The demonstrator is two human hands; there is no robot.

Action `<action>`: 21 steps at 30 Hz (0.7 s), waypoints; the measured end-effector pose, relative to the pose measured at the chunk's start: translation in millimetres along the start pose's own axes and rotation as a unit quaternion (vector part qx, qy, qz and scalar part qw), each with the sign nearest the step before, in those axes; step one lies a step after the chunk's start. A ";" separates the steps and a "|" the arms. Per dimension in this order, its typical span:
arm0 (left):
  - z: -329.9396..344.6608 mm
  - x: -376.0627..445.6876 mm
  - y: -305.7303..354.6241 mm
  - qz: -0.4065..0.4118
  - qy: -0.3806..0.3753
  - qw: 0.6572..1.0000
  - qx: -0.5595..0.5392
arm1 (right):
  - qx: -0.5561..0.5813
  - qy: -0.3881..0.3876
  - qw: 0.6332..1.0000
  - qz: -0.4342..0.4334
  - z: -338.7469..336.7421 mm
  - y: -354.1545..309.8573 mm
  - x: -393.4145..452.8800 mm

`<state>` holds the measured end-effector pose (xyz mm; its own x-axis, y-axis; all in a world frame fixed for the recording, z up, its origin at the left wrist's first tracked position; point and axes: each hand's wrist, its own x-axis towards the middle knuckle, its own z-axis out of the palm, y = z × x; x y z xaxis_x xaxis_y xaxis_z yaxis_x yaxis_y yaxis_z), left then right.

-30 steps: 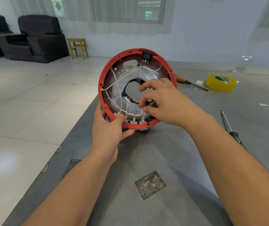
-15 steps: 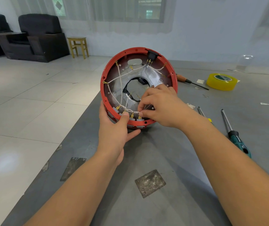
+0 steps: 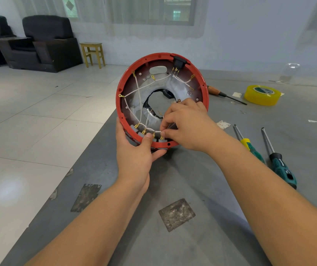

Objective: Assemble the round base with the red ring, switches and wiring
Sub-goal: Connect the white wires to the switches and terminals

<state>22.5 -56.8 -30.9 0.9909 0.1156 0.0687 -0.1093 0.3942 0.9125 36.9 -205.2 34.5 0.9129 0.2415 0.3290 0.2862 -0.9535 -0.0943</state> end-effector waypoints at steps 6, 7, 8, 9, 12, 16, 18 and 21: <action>0.6 -0.7 1.1 0.015 -0.001 1.000 0.026 | 0.020 -0.015 1.000 0.015 -3.7 -0.1 -1.0; 0.9 -1.4 1.0 0.016 -0.002 0.999 0.028 | 0.024 -0.019 0.999 0.015 -4.2 -0.1 -1.0; 1.1 -2.1 1.0 0.016 -0.003 0.999 0.028 | 0.029 -0.024 0.999 0.014 -4.2 -0.2 -0.9; 1.2 -2.6 1.0 0.017 -0.005 0.999 0.029 | 0.036 -0.029 0.999 0.013 -4.4 -0.1 -0.6; 1.8 -3.6 1.0 0.016 -0.008 0.999 0.032 | 0.059 -0.041 0.997 0.017 -4.4 0.2 -0.1; 1.5 -3.8 0.5 0.016 -0.007 0.999 0.036 | 0.059 -0.041 0.997 0.016 -4.6 0.9 0.4; 1.5 -3.5 0.2 0.015 -0.005 0.999 0.035 | 0.059 -0.043 0.997 0.015 -4.5 0.7 0.3; 1.7 -3.4 0.1 0.013 -0.003 0.999 0.034 | 0.061 -0.046 0.997 0.014 -4.2 0.8 0.9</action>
<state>19.2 -58.7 -30.4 0.9884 0.1187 0.0944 -0.1288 0.3280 0.9358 36.7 -206.5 38.7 0.9422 0.2360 0.2378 0.2883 -0.9327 -0.2167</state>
